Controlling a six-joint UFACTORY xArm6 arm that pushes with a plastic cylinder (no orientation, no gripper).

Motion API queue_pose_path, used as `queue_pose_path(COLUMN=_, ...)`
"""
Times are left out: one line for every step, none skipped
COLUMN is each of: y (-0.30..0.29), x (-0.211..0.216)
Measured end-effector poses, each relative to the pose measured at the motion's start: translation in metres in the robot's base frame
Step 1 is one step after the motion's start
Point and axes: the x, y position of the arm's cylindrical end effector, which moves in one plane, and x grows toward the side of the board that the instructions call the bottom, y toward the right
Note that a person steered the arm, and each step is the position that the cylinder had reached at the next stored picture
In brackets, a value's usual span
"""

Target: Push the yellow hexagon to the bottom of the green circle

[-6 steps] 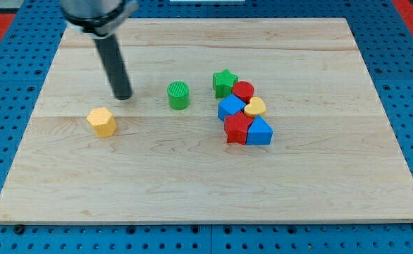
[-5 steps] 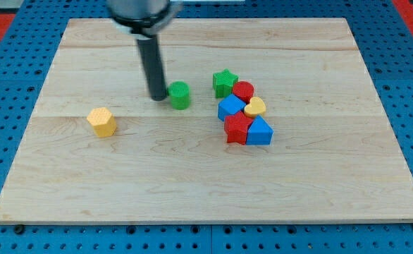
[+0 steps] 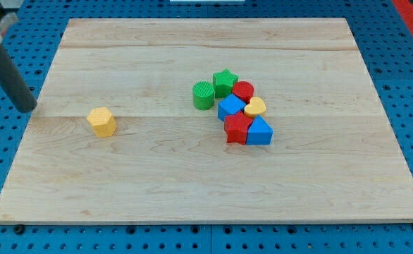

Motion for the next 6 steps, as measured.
queue_pose_path(y=0.062, x=0.021)
queue_pose_path(y=0.169, x=0.021)
queue_pose_path(y=0.233, x=0.021)
queue_pose_path(y=0.196, x=0.042)
queue_pose_path(y=0.190, x=0.065)
queue_pose_path(y=0.223, x=0.062)
